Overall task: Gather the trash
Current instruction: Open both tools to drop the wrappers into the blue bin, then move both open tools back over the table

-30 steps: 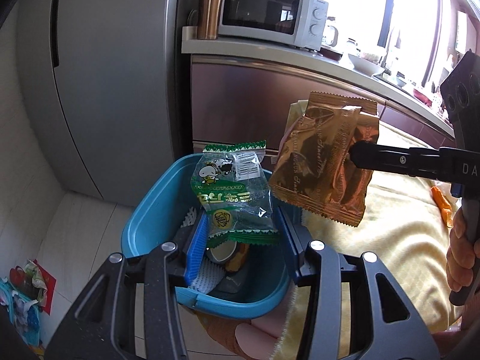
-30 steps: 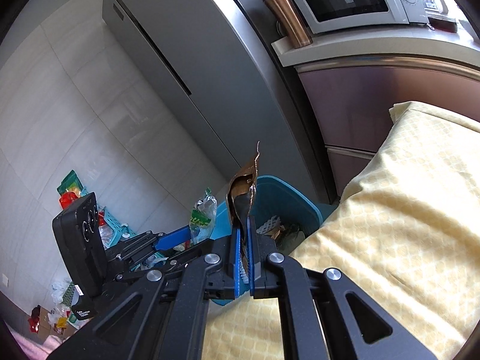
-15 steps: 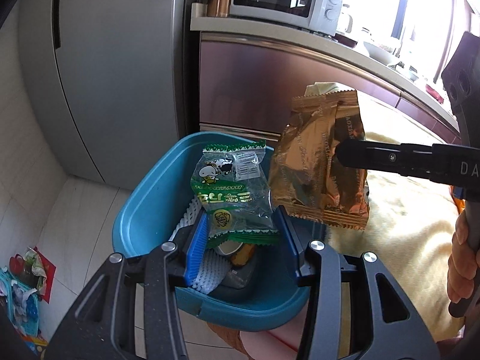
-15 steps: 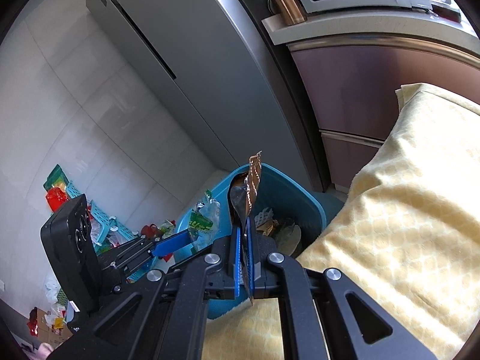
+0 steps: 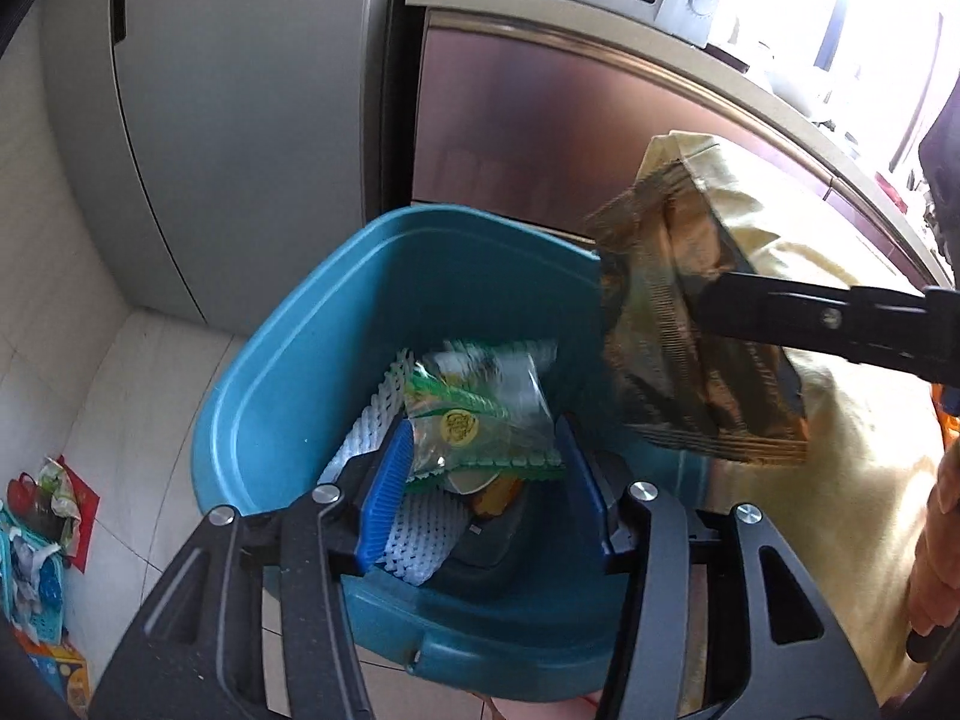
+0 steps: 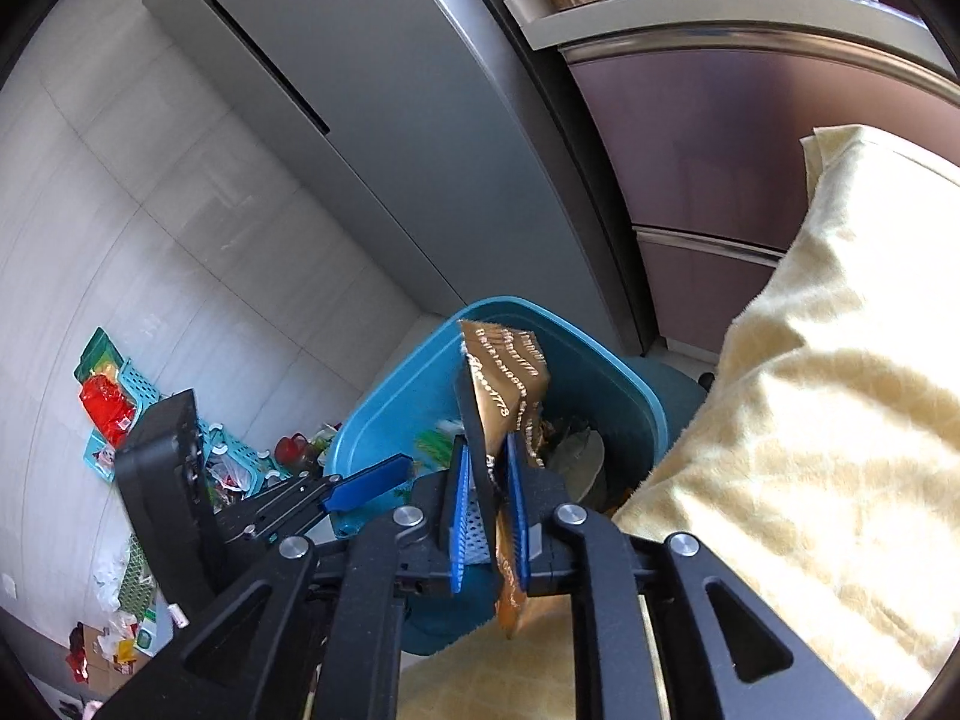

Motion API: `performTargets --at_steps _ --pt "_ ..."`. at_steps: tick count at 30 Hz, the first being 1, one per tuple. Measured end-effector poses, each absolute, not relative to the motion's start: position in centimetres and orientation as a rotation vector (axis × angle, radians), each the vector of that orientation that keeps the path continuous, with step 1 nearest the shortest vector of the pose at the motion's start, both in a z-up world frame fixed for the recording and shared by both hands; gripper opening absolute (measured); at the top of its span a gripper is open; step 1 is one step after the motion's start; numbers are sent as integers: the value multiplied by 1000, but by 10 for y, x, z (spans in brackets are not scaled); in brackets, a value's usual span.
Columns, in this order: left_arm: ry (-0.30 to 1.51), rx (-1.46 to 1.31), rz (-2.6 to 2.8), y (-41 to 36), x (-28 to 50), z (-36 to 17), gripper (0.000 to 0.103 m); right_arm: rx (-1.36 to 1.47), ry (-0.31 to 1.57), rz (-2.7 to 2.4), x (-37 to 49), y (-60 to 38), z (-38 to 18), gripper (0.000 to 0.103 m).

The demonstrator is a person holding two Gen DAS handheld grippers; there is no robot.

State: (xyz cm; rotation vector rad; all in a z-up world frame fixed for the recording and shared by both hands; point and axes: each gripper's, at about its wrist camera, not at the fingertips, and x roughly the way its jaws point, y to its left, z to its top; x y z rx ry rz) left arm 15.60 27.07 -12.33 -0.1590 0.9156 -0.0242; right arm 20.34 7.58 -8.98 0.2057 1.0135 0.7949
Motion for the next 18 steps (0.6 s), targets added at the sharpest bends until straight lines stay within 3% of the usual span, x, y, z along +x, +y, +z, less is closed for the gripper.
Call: performTargets --at_steps 10,18 --pt "896 -177 -12 268 154 -125 53 215 1026 799 203 72 -91 19" --pt "815 -170 -24 266 134 -95 53 229 993 817 195 54 -82 23"
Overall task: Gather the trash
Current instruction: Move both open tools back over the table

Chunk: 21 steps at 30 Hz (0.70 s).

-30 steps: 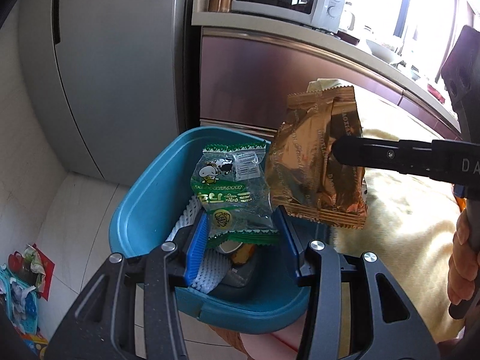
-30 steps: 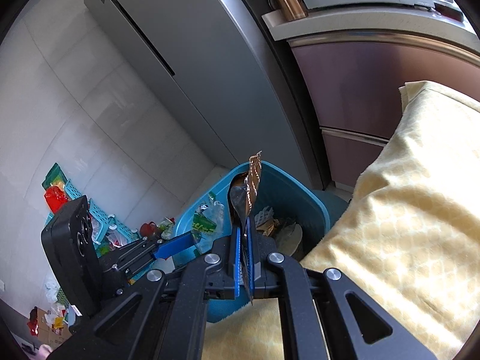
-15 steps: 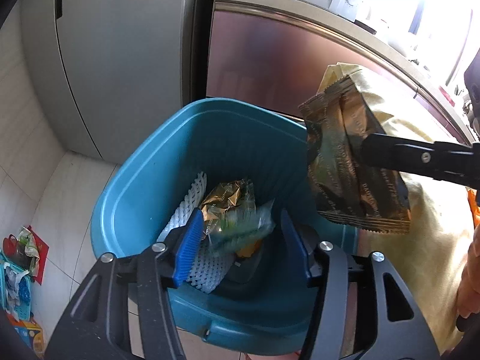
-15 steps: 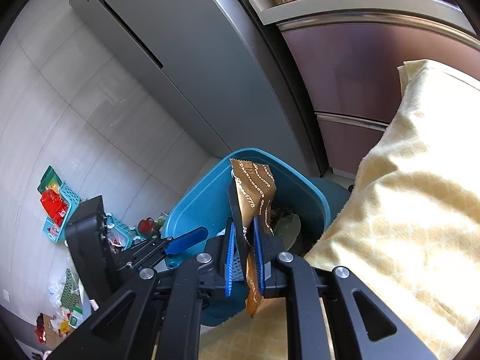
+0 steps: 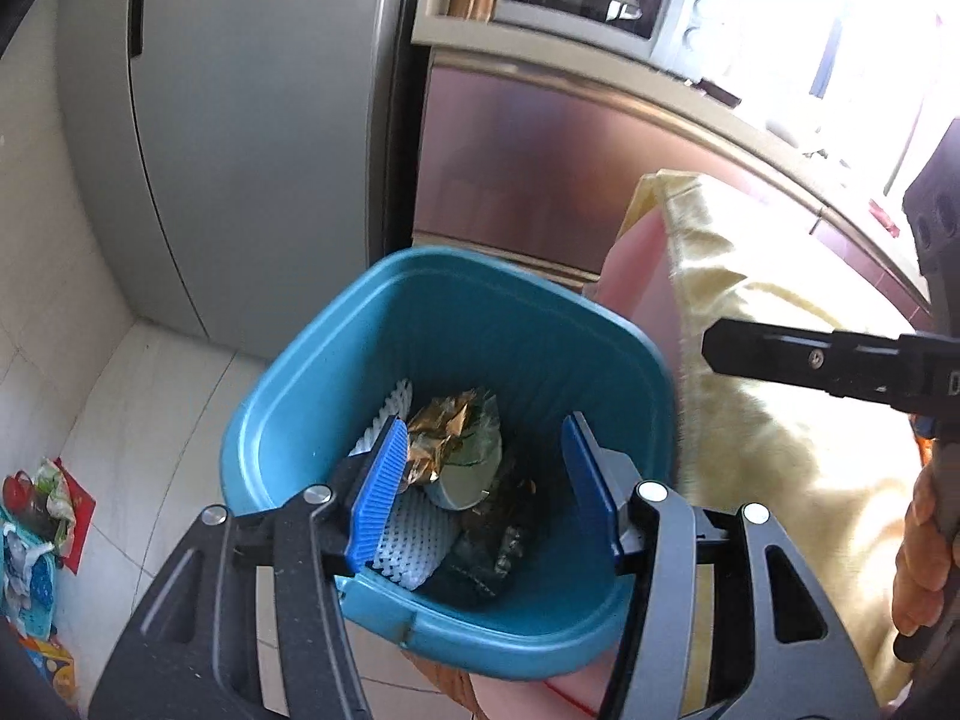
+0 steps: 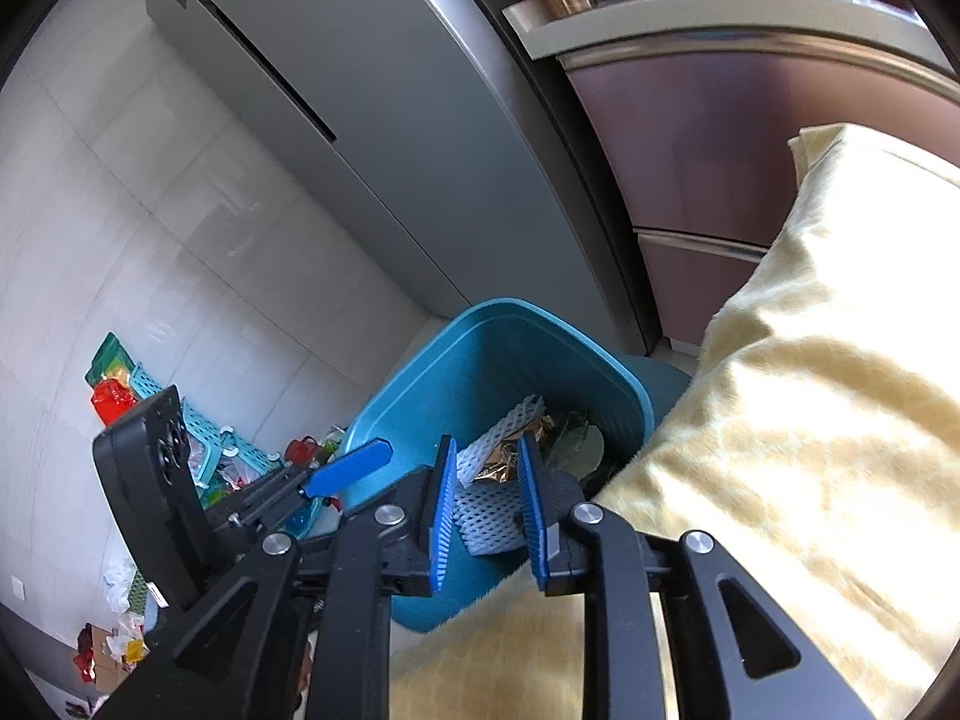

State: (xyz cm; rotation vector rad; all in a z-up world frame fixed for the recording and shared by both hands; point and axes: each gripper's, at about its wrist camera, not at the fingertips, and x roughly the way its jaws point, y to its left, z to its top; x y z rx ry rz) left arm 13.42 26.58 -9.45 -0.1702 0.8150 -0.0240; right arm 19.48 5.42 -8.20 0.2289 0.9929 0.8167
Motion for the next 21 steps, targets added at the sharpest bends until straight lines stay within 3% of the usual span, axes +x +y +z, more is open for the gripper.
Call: performTargets --at_steps 14,21 --pt "653 -98 -356 171 94 -21 64 248 763 664 125 -95 -35 37" --pt "694 -10 -554 84 89 -28 64 267 694 356 96 -196 -32 55"
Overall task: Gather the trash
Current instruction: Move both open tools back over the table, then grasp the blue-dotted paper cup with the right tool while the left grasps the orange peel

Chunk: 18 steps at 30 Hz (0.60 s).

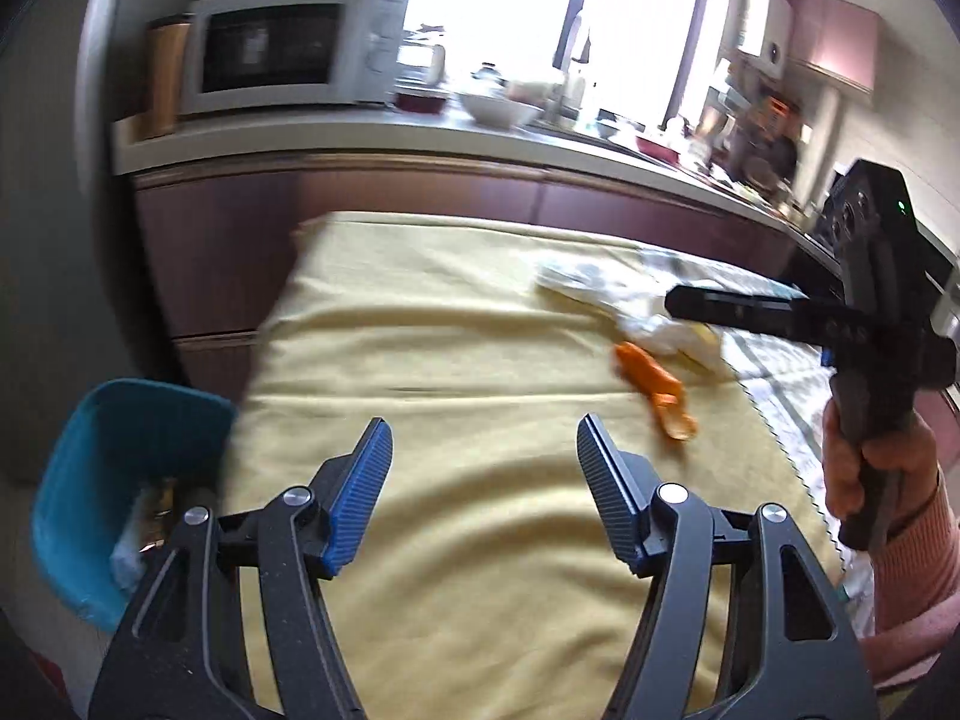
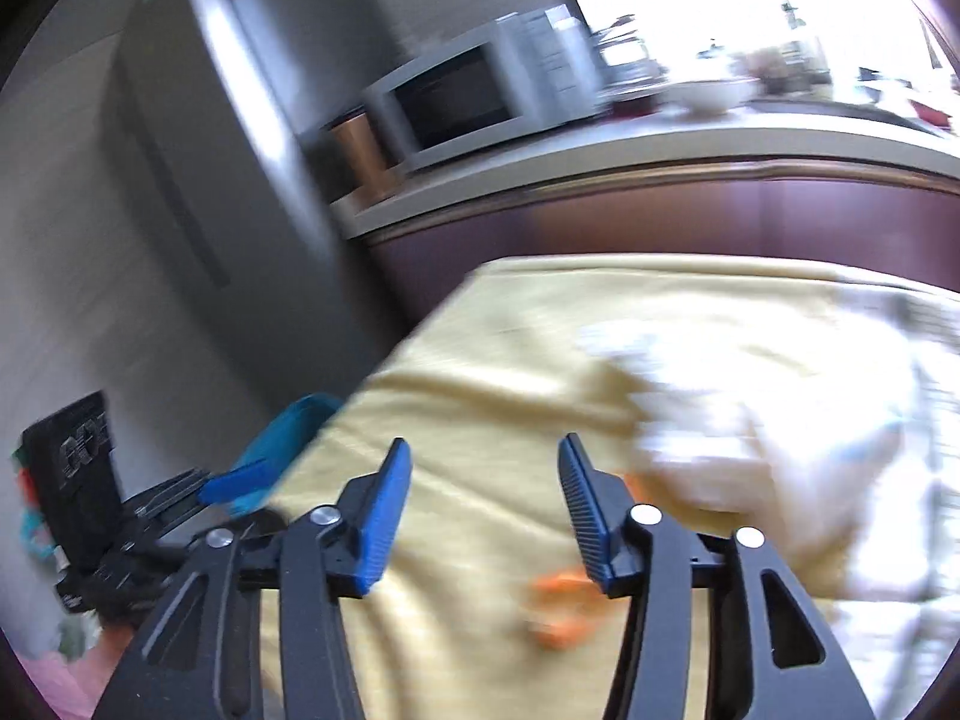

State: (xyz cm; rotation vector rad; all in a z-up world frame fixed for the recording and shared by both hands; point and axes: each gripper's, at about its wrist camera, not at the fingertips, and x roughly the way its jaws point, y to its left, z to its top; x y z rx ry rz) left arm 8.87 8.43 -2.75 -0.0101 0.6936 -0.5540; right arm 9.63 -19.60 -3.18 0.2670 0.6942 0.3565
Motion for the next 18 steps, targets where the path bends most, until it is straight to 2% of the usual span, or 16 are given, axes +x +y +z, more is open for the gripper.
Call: performTargets --at_steps 4,6,8,12,18 --pt "715 19 -634 44 87 -32 64 256 671 190 91 -241 -38 64" --pt "727 27 -668 29 85 -36 65 253 667 116 90 -260 -42 76" --pt "739 45 -687 11 83 -39 65 242 678 61 91 -277 -49 77" --pt "756 91 -714 -19 84 -46 65 203 712 17 103 -290 -61 84" --pt "786 115 -732 -42 91 -52 65 102 750 -9 122 -285 -73 87"
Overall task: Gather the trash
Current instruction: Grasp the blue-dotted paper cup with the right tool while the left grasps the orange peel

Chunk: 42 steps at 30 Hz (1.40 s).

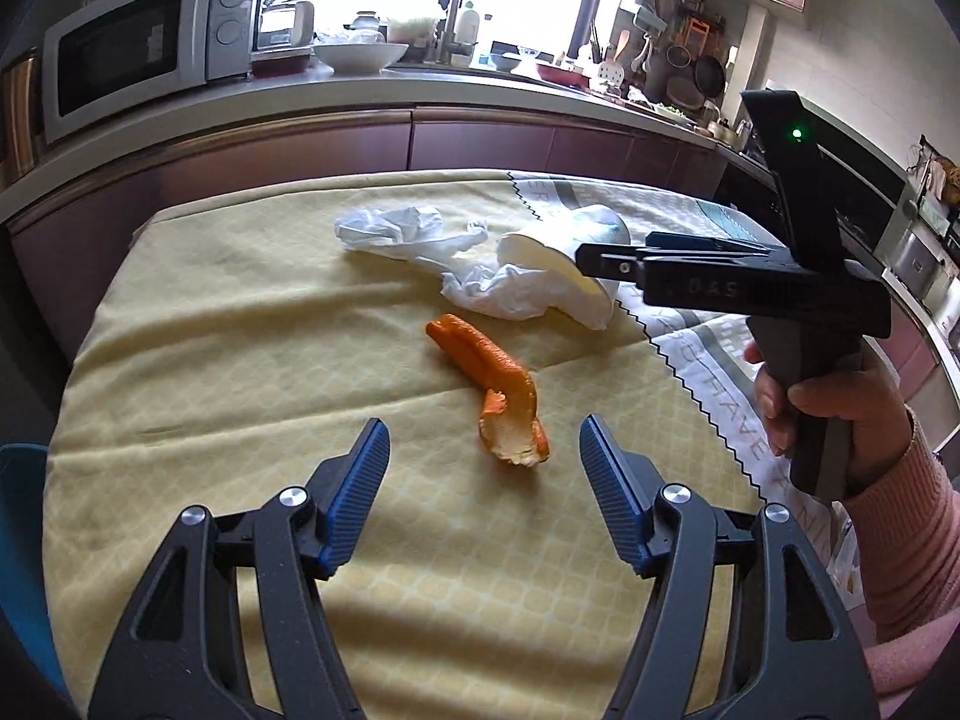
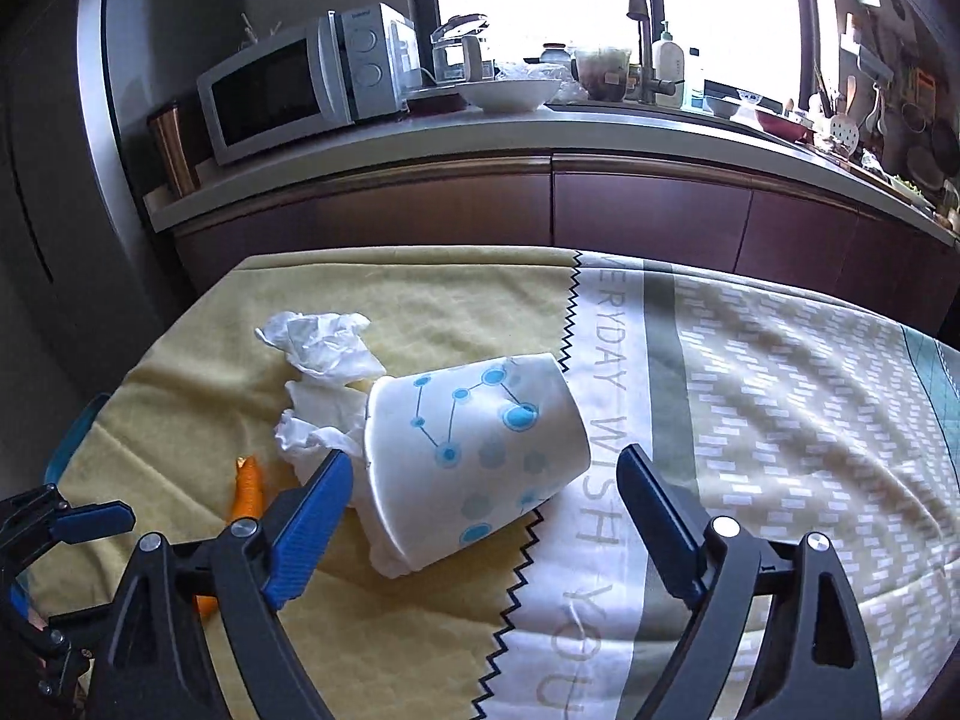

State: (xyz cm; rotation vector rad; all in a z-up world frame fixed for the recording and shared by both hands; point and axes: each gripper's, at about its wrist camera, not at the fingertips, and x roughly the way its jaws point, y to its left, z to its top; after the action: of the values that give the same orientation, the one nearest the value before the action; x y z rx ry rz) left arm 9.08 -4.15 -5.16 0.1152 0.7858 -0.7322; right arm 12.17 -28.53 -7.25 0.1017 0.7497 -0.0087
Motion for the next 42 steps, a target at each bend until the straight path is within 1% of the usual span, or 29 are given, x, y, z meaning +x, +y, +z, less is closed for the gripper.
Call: performTargets --at_steps 3,7,8,9,14,16,19,21,23,26,28,33,42 --pt "806 127 -738 -48 95 -55 65 64 761 6 126 -282 -74 89" --pt "831 133 -742 -56 101 -58 61 28 765 16 131 -280 -76 88" --pt "837 133 -742 -57 102 -58 60 26 763 18 131 -279 -76 82" --pt "844 132 -742 -59 103 -59 59 26 764 21 131 -280 -77 80" --pt "877 150 -739 -67 108 -65 50 29 751 17 127 -282 -76 80" --pt "893 166 -732 -71 110 -68 50 31 743 10 123 -284 -75 80" --pt "902 176 -720 -74 114 -70 44 39 726 2 117 -286 -72 80" --pt "907 174 -720 -75 117 -71 33 53 716 -3 113 -290 -70 80" --pt "910 175 -714 -75 118 -72 28 67 706 -7 109 -294 -68 80" --pt "906 168 -717 -75 118 -71 24 85 691 -13 101 -299 -65 79" --pt "901 167 -723 -74 117 -71 19 99 680 -12 96 -301 -62 79" --pt "877 171 -723 -69 108 -67 16 151 638 16 82 -305 -51 79" --pt "820 136 -703 -37 94 -51 15 216 585 102 64 -297 -35 79"
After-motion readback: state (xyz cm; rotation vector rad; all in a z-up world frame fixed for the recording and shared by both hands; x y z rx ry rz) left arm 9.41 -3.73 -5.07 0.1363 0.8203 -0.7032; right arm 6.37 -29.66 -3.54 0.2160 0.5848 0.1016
